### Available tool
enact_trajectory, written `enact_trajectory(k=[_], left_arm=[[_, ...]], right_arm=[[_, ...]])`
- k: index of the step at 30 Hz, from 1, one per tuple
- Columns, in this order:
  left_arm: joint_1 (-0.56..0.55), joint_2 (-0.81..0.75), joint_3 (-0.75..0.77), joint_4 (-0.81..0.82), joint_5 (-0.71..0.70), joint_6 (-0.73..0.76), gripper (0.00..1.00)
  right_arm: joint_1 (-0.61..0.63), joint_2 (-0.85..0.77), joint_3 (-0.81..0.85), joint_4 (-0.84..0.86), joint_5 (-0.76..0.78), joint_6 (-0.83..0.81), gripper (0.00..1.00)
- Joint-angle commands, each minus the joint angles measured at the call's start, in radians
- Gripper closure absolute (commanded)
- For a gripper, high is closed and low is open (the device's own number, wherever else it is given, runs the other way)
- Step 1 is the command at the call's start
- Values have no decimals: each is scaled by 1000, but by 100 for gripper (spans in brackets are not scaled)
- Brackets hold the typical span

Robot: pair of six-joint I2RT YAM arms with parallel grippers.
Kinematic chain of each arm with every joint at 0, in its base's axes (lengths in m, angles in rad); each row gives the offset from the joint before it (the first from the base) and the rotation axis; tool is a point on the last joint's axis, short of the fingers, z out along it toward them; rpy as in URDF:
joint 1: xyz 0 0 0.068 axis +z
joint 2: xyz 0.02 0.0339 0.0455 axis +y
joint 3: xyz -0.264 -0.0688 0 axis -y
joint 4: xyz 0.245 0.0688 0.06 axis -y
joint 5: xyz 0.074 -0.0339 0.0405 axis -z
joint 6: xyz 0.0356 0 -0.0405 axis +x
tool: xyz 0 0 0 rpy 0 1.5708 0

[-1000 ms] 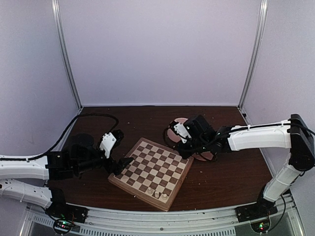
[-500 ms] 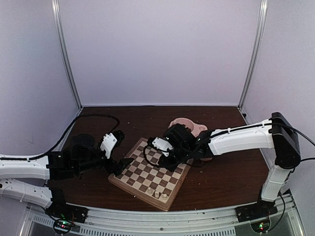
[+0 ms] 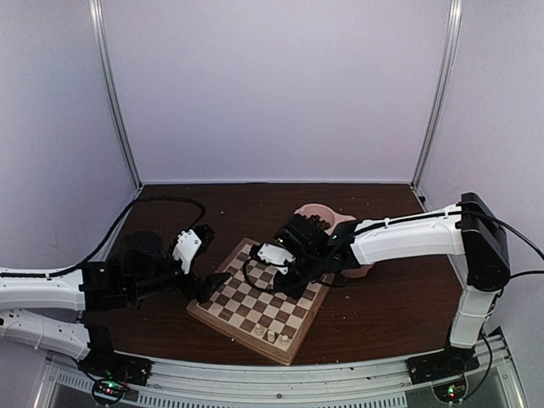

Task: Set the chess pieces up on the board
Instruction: Place the pawn on the chessboard.

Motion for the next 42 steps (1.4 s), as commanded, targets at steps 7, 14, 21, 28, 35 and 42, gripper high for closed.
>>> enact_trajectory(k=[7, 14, 21, 28, 35, 42], left_arm=[[-4, -10, 5, 26, -1, 1, 11], [-4, -22, 2, 24, -6, 1, 11], [-4, -17, 3, 24, -4, 1, 11], [-3, -18, 3, 22, -5, 1, 11], [-4, -20, 5, 21, -3, 1, 11], [-3, -22, 3, 21, -3, 1, 11]], right_arm=[[16, 40, 26, -21, 27, -16, 84], [21, 36, 25, -22, 39, -17, 80], [23, 30, 20, -13, 47, -13, 75], [24, 16, 11, -15, 72, -13, 70], [31, 42, 22, -35, 97, -19, 71], [35, 41, 22, -37, 139, -15, 74]])
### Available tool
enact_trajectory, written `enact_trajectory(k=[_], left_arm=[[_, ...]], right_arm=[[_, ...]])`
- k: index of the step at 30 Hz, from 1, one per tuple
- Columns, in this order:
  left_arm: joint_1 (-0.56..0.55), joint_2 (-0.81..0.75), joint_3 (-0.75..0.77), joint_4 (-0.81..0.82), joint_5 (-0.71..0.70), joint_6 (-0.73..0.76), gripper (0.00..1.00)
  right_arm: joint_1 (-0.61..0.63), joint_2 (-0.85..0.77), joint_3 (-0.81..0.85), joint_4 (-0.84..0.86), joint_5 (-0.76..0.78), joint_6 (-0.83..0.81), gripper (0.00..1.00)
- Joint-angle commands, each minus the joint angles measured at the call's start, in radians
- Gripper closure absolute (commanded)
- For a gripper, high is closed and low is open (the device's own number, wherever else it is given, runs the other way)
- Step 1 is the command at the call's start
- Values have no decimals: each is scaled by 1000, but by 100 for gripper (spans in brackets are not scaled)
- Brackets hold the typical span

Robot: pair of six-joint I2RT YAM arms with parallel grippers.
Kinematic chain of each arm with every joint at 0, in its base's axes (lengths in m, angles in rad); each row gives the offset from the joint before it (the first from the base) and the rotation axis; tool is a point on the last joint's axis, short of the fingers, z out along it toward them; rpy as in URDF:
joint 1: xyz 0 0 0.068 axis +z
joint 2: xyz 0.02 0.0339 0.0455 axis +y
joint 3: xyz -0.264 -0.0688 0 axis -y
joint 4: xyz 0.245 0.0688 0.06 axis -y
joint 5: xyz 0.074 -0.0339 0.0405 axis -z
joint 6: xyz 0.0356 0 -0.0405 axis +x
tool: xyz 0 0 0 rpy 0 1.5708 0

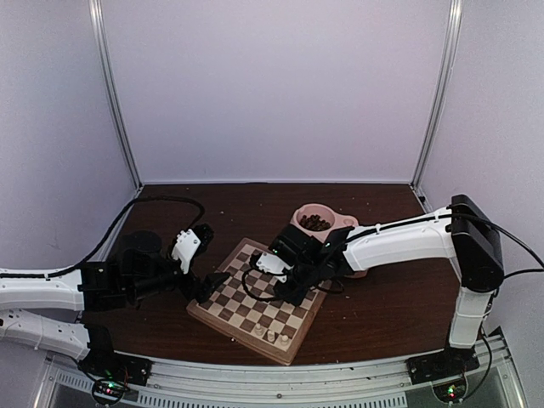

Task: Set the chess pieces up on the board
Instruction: Place the pawn on the chessboard.

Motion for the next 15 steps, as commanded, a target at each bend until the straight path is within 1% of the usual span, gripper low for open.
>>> enact_trajectory(k=[1, 6, 7, 10, 12, 15], left_arm=[[-2, -12, 4, 27, -3, 1, 11], [-4, -9, 5, 27, -3, 1, 11], [-3, -10, 5, 27, -2, 1, 11], [-4, -10, 3, 27, -2, 2, 11], [-4, -9, 3, 28, -2, 1, 11], [-3, -9, 4, 28, -3, 1, 11]], right_arm=[[8, -7, 16, -7, 55, 3, 73], [8, -19, 8, 1, 60, 2, 73], [8, -19, 8, 1, 60, 4, 71], [9, -31, -1, 7, 60, 6, 59], [9, -43, -9, 16, 60, 7, 57], [9, -57, -17, 21, 60, 9, 58]])
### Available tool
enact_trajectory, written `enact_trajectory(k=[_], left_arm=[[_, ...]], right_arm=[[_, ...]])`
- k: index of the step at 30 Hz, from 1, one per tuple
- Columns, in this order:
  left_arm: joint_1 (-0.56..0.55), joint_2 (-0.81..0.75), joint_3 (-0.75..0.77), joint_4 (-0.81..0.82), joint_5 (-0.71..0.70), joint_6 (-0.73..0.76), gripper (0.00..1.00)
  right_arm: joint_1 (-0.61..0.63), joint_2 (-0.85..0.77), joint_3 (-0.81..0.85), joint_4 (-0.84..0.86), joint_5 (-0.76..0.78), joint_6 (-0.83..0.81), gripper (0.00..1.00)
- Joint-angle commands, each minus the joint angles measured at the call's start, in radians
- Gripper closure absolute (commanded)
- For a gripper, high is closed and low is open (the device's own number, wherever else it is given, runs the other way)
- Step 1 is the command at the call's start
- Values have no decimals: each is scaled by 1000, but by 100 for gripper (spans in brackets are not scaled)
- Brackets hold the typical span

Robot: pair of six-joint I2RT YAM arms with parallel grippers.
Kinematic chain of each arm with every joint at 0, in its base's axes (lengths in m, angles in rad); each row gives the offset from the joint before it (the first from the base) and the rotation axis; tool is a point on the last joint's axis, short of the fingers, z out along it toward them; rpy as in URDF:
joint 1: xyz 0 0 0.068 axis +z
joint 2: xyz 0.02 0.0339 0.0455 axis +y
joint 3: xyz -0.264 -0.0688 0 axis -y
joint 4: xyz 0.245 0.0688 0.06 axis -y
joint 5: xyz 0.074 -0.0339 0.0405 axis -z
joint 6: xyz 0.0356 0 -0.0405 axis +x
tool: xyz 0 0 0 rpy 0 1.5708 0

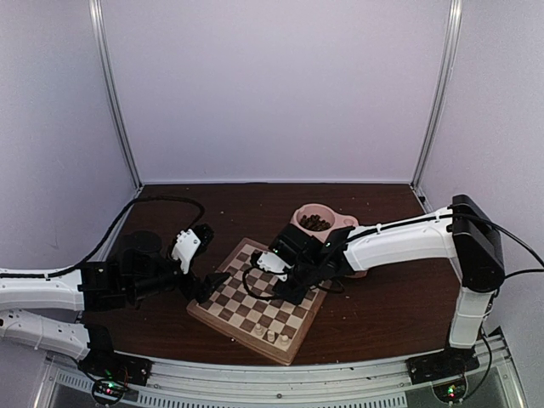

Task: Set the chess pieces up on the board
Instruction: Place the pawn on the chessboard.

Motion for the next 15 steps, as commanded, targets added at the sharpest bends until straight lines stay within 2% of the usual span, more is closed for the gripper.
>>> enact_trajectory(k=[1, 7, 13, 15], left_arm=[[-3, -9, 3, 29, -2, 1, 11], [-3, -11, 2, 29, -4, 1, 11], [-4, -3, -3, 41, -9, 7, 11], [-4, 3, 0, 38, -10, 10, 11]], right_arm=[[7, -54, -18, 20, 38, 10, 58], [9, -91, -59, 70, 63, 36, 58], [26, -234, -131, 150, 49, 97, 58], [48, -292, -155, 165, 94, 119, 59]])
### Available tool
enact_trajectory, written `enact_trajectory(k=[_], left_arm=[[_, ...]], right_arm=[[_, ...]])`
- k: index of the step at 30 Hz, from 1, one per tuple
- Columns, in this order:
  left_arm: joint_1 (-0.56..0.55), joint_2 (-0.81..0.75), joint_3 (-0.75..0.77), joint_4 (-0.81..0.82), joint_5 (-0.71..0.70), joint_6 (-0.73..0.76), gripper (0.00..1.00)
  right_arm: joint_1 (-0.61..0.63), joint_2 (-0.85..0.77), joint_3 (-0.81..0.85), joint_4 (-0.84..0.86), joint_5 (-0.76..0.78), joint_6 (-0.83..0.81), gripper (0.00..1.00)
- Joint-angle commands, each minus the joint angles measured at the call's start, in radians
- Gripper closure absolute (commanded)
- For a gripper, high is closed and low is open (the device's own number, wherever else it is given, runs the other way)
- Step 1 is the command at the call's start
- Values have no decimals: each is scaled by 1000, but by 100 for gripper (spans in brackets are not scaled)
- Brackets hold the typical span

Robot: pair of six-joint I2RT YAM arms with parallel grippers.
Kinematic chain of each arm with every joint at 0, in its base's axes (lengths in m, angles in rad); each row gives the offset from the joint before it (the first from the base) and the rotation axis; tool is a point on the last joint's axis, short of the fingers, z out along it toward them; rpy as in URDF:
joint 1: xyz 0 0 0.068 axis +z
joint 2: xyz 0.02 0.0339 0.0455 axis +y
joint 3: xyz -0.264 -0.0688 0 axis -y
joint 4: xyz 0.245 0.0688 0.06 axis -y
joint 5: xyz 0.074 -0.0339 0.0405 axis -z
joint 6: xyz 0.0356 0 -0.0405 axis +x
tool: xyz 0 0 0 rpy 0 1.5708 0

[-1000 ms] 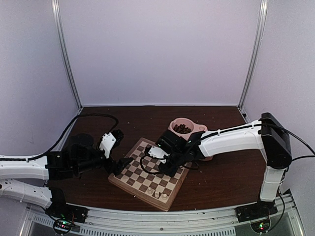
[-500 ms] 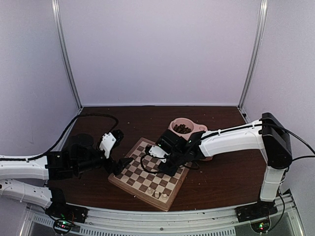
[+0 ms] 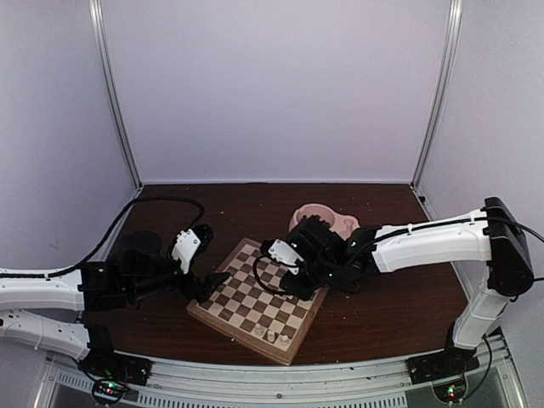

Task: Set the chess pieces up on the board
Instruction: Place the pawn on the chessboard, then pick up the pawn from the chessboard.

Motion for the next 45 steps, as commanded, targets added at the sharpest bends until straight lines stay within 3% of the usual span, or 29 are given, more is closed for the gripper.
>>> enact_trajectory(k=[1, 4, 7, 10, 12, 15, 18, 22, 29, 45], left_arm=[[-4, 3, 0, 38, -12, 11, 11], [-3, 1, -3, 41, -20, 13, 11], [-4, -2, -5, 42, -25, 14, 11], [-3, -3, -9, 46, -26, 16, 11], [-3, 0, -10, 47, -26, 17, 11], [-4, 6, -8, 49, -27, 18, 11], [-3, 2, -4, 40, -28, 17, 11], [-4, -18, -9, 38, -27, 15, 11], [-3, -36, -11, 34, -19, 14, 11], [-5, 17, 6, 41, 1, 9, 11]], right_arm=[[49, -155, -45, 79, 86, 78, 61], [58, -263, -102, 84, 179, 107, 75], [58, -359, -201, 153, 243, 108, 72], [58, -407, -339, 328, 256, 71, 67], [58, -408, -370, 328, 261, 51, 61], [58, -411, -360, 272, 202, 15, 51], [58, -399, -413, 348, 108, 12, 51], [54, -284, -345, 286, 106, 12, 58], [40, -116, -236, 235, 81, 12, 60], [-20, -4, -156, 171, -85, 40, 70]])
